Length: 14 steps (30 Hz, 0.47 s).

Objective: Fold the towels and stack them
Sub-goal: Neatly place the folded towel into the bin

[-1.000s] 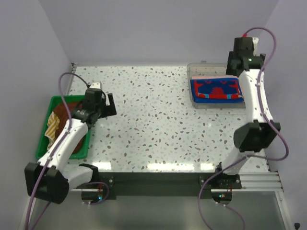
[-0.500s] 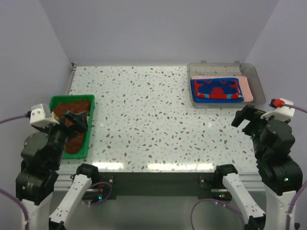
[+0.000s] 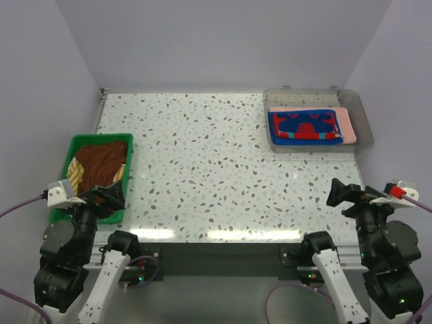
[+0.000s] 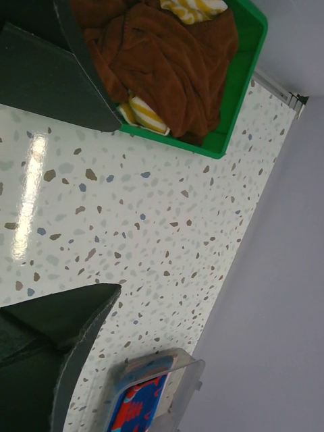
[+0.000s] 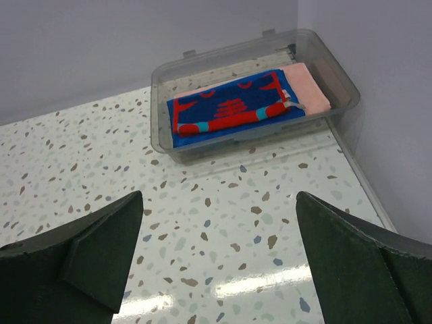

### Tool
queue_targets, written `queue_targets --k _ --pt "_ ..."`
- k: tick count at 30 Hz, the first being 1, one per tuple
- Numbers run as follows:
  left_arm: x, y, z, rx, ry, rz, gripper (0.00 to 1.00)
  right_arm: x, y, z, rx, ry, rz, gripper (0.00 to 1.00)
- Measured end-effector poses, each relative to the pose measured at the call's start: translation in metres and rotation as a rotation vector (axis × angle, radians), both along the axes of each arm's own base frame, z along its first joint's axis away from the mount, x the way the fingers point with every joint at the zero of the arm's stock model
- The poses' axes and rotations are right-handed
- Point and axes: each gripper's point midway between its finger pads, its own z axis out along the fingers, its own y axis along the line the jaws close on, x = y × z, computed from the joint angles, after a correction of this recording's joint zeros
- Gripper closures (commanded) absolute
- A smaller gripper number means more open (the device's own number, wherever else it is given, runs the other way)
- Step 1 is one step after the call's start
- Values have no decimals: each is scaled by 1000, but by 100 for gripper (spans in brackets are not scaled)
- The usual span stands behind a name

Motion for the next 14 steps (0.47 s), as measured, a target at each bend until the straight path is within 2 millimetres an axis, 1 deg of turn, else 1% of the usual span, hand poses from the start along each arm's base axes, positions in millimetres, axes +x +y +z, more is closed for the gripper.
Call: queue_targets --k 5,14 --pt "2 -1 -4 -5 8 0 0 4 2 -5 -14 14 9 1" --pt "5 -3 -9 -10 20 -3 0 5 2 -4 -24 9 12 1"
